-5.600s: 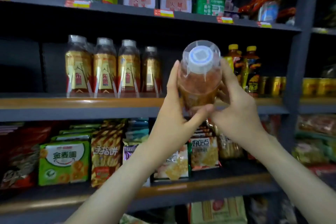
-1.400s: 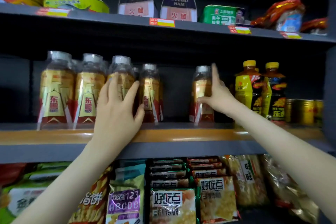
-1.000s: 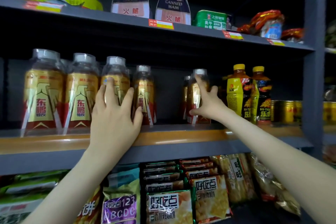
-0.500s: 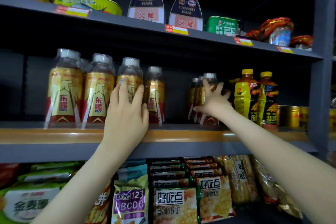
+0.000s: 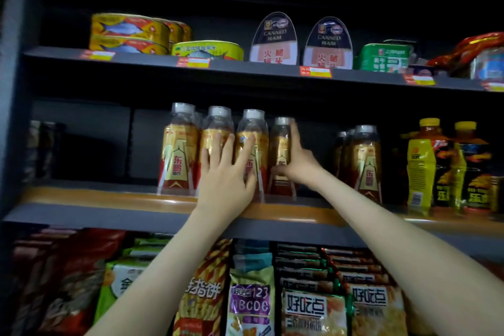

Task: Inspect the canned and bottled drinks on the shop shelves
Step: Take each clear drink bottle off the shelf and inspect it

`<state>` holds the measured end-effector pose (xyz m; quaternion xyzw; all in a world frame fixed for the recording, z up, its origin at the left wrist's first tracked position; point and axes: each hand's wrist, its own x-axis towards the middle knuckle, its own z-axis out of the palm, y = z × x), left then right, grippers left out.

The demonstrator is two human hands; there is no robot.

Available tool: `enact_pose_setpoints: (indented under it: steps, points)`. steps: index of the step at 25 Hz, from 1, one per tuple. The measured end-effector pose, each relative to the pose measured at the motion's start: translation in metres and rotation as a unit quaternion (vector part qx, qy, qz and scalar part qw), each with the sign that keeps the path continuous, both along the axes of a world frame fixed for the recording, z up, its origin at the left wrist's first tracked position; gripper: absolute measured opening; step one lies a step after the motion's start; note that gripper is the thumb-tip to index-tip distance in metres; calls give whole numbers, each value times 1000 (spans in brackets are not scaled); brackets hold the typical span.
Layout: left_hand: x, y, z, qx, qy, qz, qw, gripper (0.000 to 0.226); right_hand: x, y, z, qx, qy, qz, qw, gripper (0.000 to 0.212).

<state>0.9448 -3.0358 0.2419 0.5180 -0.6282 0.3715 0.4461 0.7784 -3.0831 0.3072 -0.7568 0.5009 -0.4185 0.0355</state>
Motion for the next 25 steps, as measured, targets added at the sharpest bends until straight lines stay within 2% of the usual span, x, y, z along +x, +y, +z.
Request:
enact_pose_setpoints:
  steps: [4, 7, 9, 11, 13, 16, 19, 22, 25]
  points:
    - [-11, 11, -3, 14, 15, -32, 999, 58, -29, 42, 7, -19, 39, 4, 999, 117]
    - [-36, 31, -1, 8, 81, -184, 980, 63, -45, 80, -2, -154, 43, 25, 987, 107]
    - [-56, 51, 3, 48, 134, -331, 933, 75, -53, 104, -13, -222, 39, 50, 973, 102]
    - [-69, 73, 0, 88, 167, -459, 868, 81, -61, 133, -25, -244, 41, 63, 967, 98]
    - [-73, 92, -16, 112, 184, -529, 821, 77, -66, 164, -41, -221, 48, 93, 970, 98]
    - [-62, 115, -57, 137, 218, -563, 786, 69, -67, 190, -83, -137, 32, 157, 978, 104]
    - [-50, 135, -113, 192, 274, -521, 785, 69, -61, 191, -146, -1, -14, 203, 979, 110]
    - [-39, 153, -171, 267, 329, -450, 786, 74, -48, 186, -216, 105, -44, 238, 964, 113]
    - [-27, 174, -219, 318, 415, -383, 762, 70, -30, 193, -280, 177, -59, 269, 945, 116]
